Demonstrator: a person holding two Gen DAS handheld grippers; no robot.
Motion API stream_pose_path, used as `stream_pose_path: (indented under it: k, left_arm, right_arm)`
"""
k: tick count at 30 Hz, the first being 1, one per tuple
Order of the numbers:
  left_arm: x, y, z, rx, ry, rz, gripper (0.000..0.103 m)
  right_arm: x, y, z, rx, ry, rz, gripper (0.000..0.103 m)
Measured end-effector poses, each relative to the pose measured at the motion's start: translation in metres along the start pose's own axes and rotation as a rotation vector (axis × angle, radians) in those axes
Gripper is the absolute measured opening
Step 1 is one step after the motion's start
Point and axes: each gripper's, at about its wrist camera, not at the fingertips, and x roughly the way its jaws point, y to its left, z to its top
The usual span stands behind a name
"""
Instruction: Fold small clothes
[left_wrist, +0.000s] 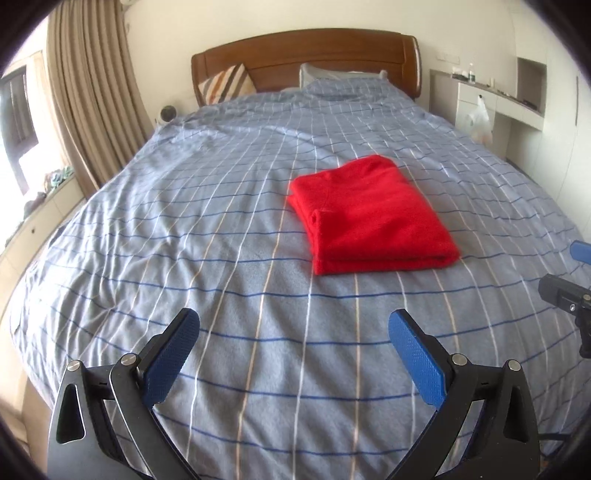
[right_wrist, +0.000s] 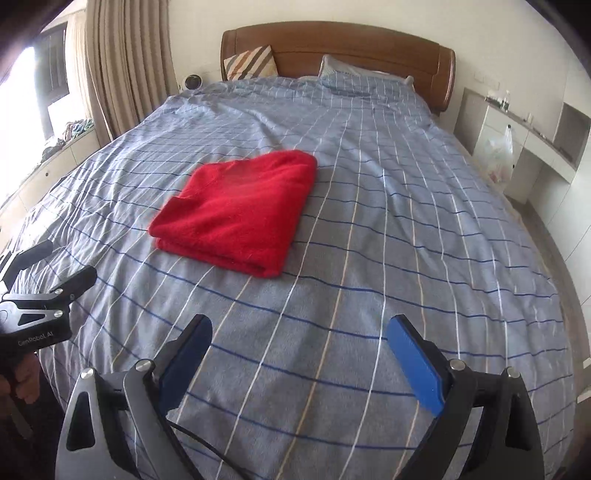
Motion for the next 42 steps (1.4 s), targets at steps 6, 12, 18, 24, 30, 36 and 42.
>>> stream_pose_path:
  k: [6,12,18,24,30,36,42]
  left_arm:
    - [-0.045,-0.011,-0.009,-0.029,-0.010,0.095,0.103]
    - [-0.078,-0.015,-0.013,-0.039,0.004,0.097,0.103]
    - [-0.091,-0.024,-0.028,-0.024,0.021,0.080,0.103]
    - [-0.093,-0.030,-0.037,-0.007,0.035,0.074,0.103]
    - [-0.094,-0.033,-0.039,0.004,0.029,0.069,0.103]
    - [-0.094,-0.030,-0.040,-0.014,0.021,0.047,0.103]
    - [-0.093,-0.026,-0.046,-0.054,0.002,0.019,0.103]
  right_arm:
    - [-0.065,0.020,-0.010,-0.059,-0.065,-0.053,0.095]
    - [-0.102,0.030,-0.022,-0.081,-0.092,-0.070,0.102]
    - [-0.118,0.030,-0.035,-0.067,-0.111,-0.076,0.102]
    - [-0.121,0.030,-0.044,-0.055,-0.105,-0.074,0.102]
    - [-0.120,0.028,-0.049,-0.039,-0.091,-0.075,0.102]
    - [-0.111,0.027,-0.056,-0.034,-0.074,-0.086,0.102]
    - [-0.116,0.020,-0.074,0.034,-0.122,-0.051,0.102]
